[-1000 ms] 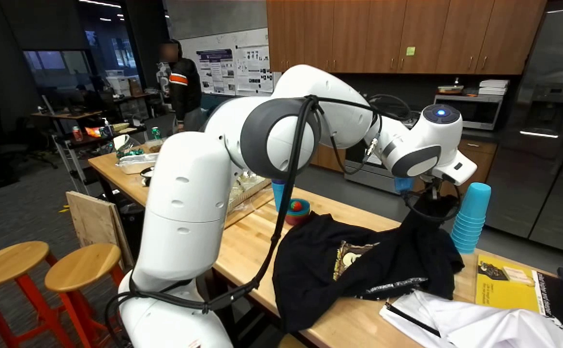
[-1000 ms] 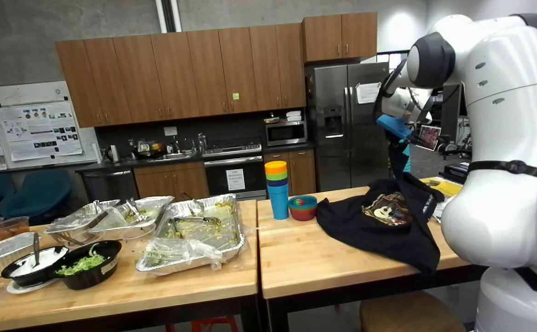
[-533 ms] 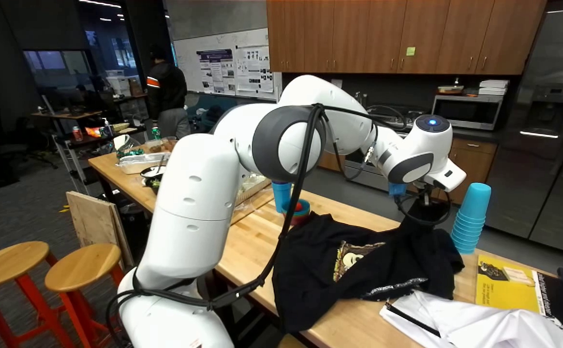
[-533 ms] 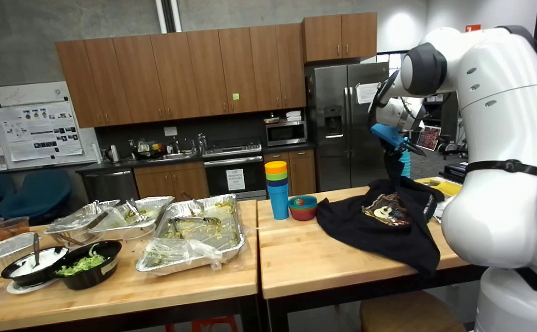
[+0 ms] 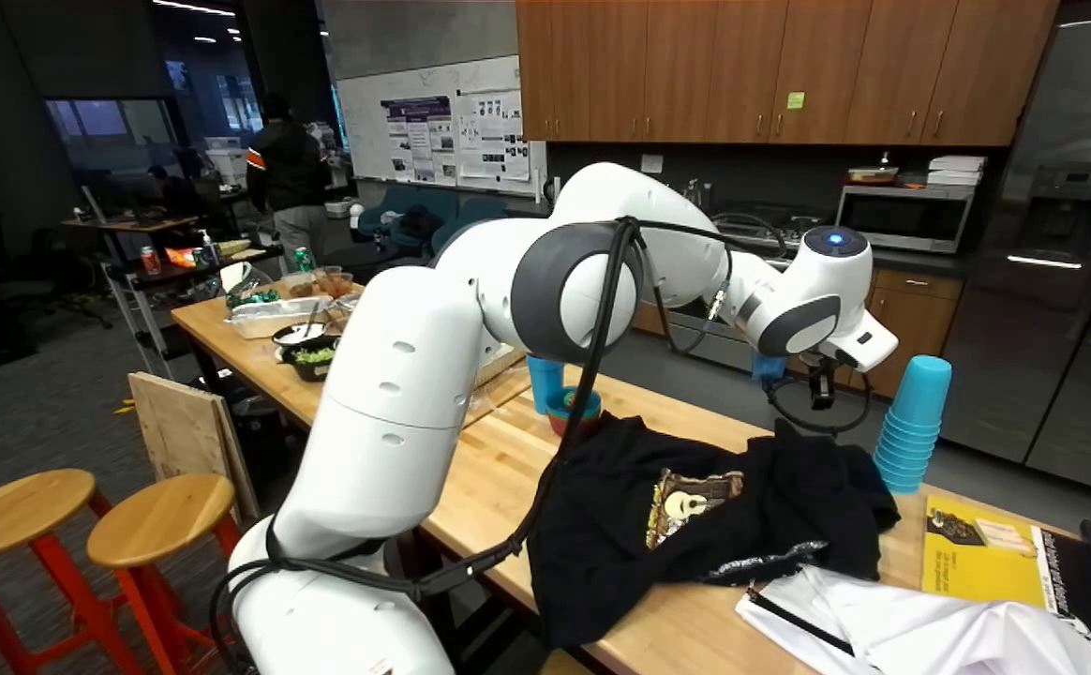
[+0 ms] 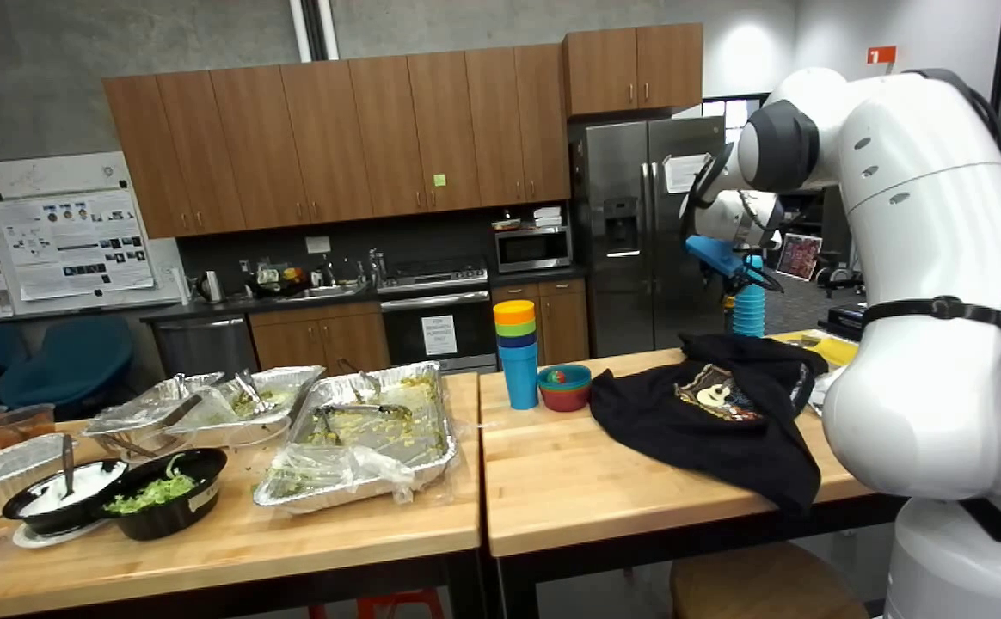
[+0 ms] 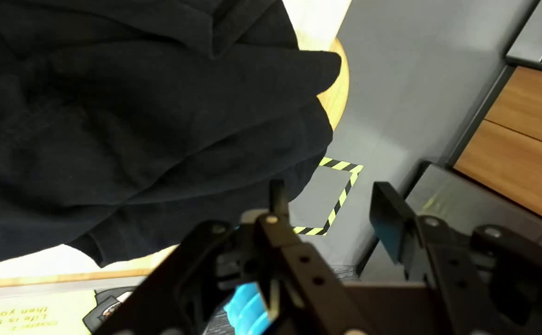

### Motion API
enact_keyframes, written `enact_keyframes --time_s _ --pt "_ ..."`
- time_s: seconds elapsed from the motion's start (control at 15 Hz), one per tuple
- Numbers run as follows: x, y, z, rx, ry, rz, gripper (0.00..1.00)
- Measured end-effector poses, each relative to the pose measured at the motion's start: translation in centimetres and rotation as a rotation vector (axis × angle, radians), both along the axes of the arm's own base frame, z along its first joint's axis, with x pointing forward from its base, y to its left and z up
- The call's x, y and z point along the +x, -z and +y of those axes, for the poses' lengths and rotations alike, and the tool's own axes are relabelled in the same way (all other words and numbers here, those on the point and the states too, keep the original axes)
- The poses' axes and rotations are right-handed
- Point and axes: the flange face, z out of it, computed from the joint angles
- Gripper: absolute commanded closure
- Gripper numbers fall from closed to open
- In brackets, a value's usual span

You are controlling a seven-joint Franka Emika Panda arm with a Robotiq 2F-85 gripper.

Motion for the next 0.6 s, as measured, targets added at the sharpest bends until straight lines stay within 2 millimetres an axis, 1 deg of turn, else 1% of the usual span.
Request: enact_keyframes --time_s 0.2,0.33,0.4,0.53,0.6 --pt "0.1 0.4 -0.2 -0.004 -0.025 0.057 0.01" --pt "-0.6 0.6 -0.3 -0.007 -0.08 0.121 0.0" --pt "-1.3 0.5 -0.5 -0.01 -0.122 0.164 0.0" --pt "-3.4 0.2 -1.4 -0.014 -0.205 0.25 0.0" --pt "-5.0 -0.1 -2.0 -0.017 -0.242 0.298 0.0"
